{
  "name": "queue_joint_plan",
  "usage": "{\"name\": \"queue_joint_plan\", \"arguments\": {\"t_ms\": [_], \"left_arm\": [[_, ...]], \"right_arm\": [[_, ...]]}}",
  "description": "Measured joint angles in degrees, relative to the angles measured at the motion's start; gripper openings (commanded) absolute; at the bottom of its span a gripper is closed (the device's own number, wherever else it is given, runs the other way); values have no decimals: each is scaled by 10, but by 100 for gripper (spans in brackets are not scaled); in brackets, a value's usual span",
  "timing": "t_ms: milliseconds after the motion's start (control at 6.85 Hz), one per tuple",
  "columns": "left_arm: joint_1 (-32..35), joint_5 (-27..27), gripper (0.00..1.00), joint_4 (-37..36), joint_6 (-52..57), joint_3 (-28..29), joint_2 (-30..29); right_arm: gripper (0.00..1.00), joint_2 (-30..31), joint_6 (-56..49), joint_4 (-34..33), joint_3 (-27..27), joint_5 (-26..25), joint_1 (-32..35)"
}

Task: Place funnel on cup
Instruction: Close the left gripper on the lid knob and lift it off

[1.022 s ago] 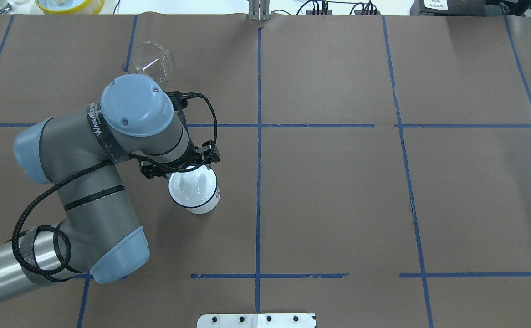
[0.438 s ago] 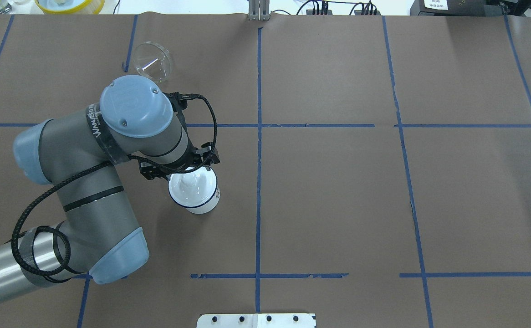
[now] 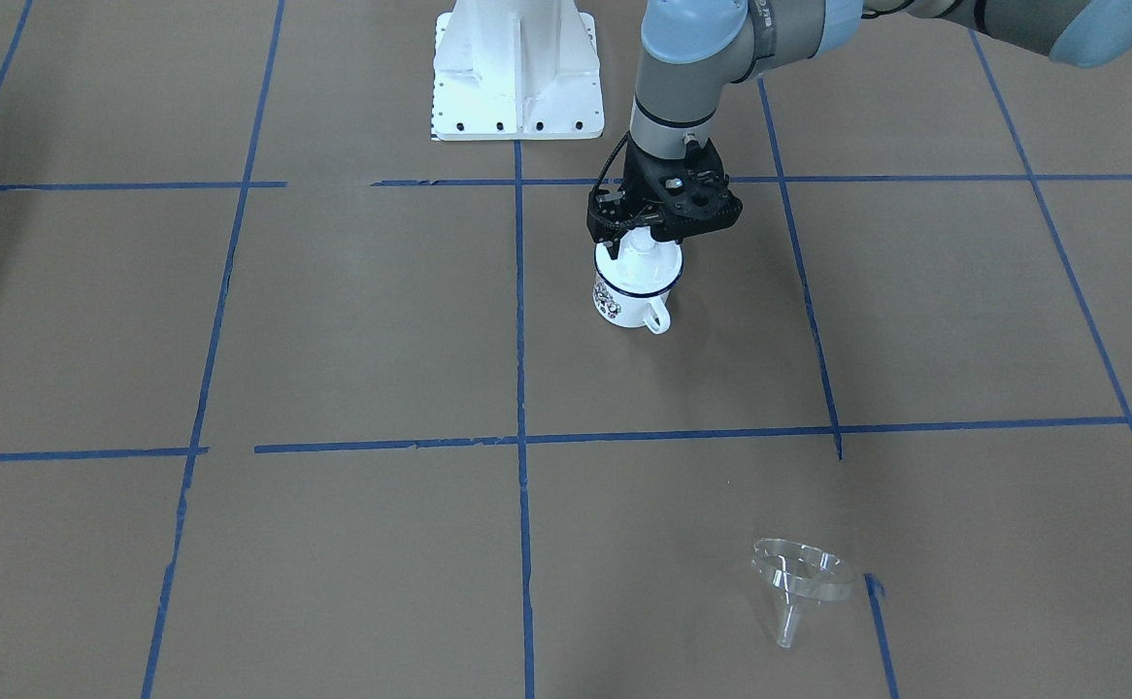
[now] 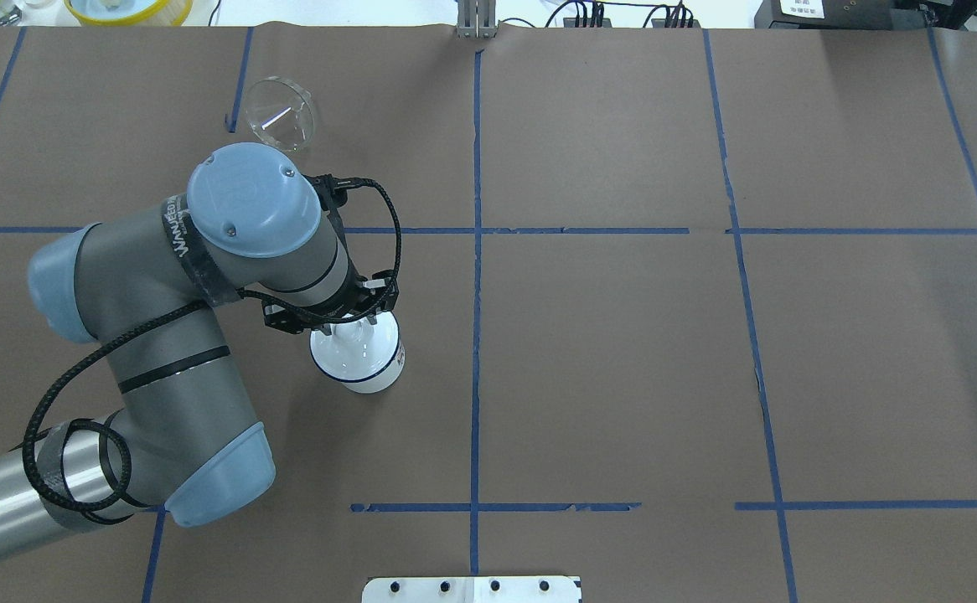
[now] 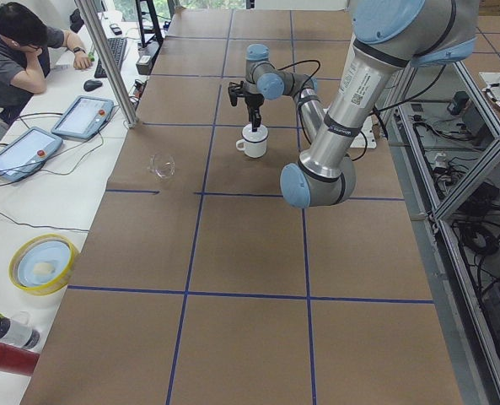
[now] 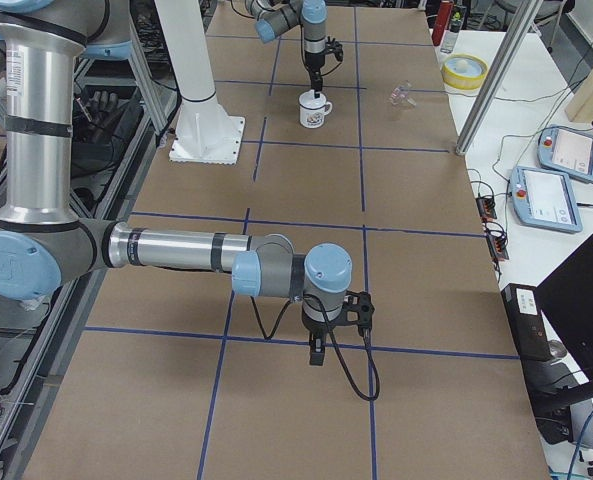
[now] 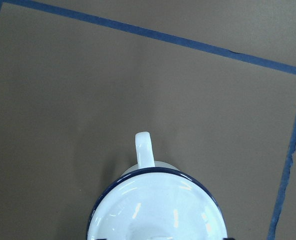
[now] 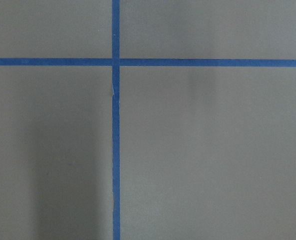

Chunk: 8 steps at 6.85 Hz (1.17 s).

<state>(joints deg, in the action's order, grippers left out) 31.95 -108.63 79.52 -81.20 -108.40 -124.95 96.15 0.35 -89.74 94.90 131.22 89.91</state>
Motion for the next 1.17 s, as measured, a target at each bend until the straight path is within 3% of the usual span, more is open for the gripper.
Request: {"name": "queue_joint_plan", "arguments": {"t_ms": [146, 438, 876, 1168], "left_arm": [[0, -1, 52, 0, 0, -1, 0], [0, -2, 0, -1, 0, -2, 0], [3, 0, 0, -7, 0, -27, 3], [17, 0, 0, -61, 6, -106, 11]], "right_arm": [[100, 0, 0, 0, 0, 0, 0], [100, 0, 0, 0, 0, 0, 0], [100, 0, 0, 0, 0, 0, 0], [100, 0, 0, 0, 0, 0, 0]]}}
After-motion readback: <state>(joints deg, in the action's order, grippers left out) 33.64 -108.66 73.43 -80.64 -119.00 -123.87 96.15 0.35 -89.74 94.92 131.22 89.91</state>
